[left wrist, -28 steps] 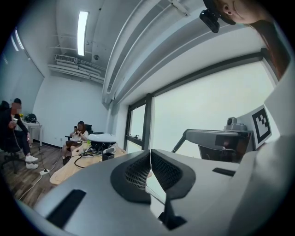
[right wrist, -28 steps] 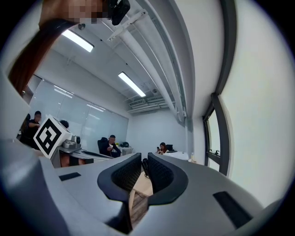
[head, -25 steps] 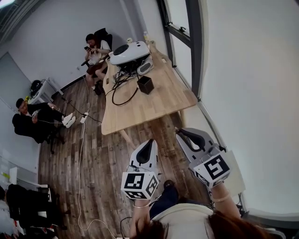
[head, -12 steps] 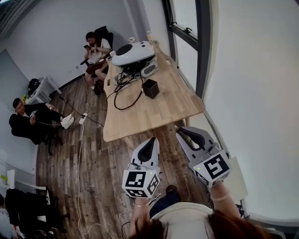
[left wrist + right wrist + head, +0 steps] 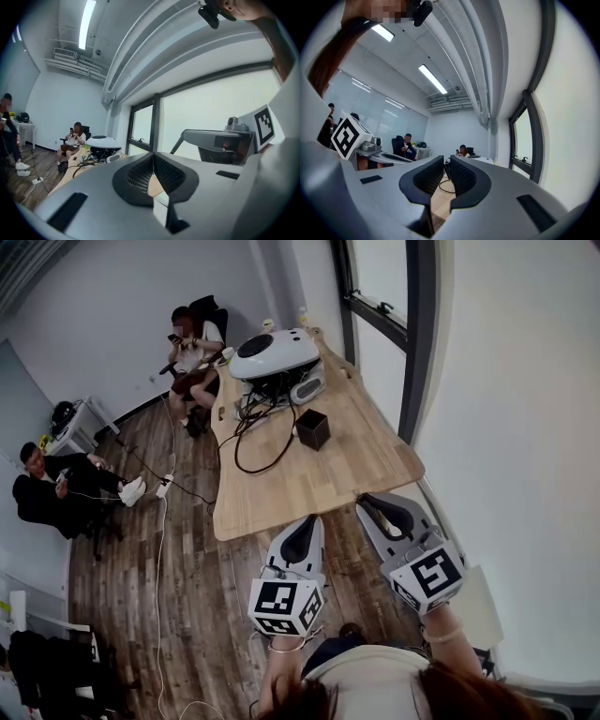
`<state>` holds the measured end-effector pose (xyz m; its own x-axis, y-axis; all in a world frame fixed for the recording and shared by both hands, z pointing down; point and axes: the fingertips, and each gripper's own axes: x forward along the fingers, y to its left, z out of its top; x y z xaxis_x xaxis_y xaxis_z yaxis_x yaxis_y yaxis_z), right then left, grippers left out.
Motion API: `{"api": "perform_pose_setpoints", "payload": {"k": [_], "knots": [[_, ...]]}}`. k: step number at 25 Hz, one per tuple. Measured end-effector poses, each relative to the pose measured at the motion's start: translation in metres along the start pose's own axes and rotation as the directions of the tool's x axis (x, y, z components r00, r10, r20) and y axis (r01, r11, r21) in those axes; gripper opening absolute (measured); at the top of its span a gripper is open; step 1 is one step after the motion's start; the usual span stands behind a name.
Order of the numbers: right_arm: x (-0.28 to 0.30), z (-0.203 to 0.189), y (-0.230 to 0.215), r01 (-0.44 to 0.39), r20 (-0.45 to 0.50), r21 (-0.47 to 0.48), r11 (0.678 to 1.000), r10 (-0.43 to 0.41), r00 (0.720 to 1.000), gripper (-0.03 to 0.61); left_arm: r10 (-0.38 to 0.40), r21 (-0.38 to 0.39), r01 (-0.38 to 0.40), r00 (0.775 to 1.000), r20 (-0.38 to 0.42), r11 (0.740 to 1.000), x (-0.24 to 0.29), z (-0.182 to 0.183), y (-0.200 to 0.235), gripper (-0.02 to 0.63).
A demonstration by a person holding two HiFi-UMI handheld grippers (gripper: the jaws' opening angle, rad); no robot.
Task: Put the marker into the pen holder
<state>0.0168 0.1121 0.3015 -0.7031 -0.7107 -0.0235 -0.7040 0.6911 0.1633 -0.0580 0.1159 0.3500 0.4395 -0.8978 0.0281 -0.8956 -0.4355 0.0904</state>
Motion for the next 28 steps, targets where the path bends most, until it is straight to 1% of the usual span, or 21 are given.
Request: {"api": "perform_pose_setpoints", "payload": {"k": [5, 15, 20, 28], "knots": [[0.022, -0.001, -0.004, 0.019, -0.006, 0.007, 1.0, -0.019, 1.0, 0.068, -0.017, -0.006, 0.017, 1.0, -0.005, 1.0, 0.011, 0.0, 0.019, 0.02], [0.052, -0.004, -0.014, 0.026, -0.004, 0.0, 1.0, -0.026, 1.0, 0.069, -0.018, -0.02, 0.018, 1.0, -0.007, 1.0, 0.032, -0.003, 0.043, 0.02], [0.074, -0.01, -0.028, 0.015, -0.004, 0.001, 1.0, -0.015, 1.0, 0.069, -0.008, -0.022, 0.008, 1.0, -0.011, 1.0, 0.053, -0.004, 0.058, 0.02], [0.118, -0.021, -0.06, -0.023, -0.005, 0.014, 1.0, 0.023, 1.0, 0.069, 0.013, -0.024, -0.013, 1.0, -0.024, 1.0, 0.101, -0.005, 0.085, 0.02]]}}
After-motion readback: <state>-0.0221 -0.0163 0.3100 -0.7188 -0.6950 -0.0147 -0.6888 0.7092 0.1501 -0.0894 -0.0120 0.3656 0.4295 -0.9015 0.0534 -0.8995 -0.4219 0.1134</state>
